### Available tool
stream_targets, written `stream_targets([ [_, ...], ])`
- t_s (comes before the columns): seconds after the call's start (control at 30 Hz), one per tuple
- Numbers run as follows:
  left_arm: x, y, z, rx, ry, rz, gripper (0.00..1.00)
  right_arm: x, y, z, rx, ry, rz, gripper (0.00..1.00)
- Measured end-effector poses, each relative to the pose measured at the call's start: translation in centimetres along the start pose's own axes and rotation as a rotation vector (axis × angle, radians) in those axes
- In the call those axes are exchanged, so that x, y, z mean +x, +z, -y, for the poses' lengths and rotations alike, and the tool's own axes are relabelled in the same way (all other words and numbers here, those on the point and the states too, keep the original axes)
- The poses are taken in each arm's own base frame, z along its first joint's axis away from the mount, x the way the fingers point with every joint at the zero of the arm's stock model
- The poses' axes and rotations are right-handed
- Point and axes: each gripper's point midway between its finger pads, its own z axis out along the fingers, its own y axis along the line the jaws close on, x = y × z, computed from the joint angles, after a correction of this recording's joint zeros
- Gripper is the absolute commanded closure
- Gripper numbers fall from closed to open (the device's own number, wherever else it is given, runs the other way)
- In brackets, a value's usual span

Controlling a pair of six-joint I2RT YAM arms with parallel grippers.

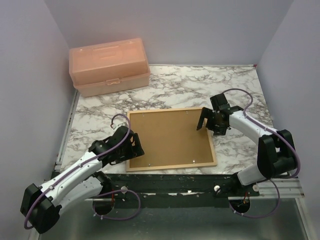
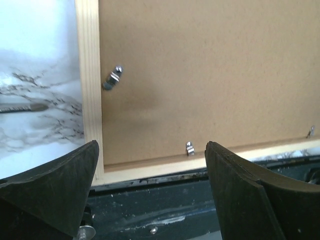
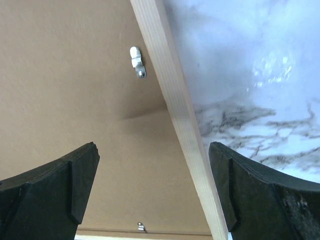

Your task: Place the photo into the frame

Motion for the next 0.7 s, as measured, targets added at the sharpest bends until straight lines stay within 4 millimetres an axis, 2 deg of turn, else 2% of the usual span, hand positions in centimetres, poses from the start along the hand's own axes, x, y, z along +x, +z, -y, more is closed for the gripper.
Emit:
stream_targets([
  [0.13,-1.5,0.8,-0.6,-0.051,0.001,0.010,0.11,-2.0,0.5,-0.1,0.006,-0.001,0.012,0.00],
  [0.3,-3.9,2.0,-2.1,-0.109,-0.021,0.038,0.11,-3.3,1.9,-0.7,0.006,-0.018,-0.006,0.00],
  [0.43,-5.0,3.1,-2.6,-0.128,-0.005,0.027,0.12,-2.8,2.5,-1.3,-0.025,-0.021,-0.039,0.00],
  [0.6,-5.1,4.2,-1.1,-0.061,0.045,-0.015,0.15,-1.8,2.8,-1.7,-0.078,-0.018,-0.058,0.00],
  [0.7,-4.7,4.7,-0.9,-0.047,0.071,-0.045,0.16,-1.1,2.6,-1.4,-0.101,-0.015,-0.052,0.00],
])
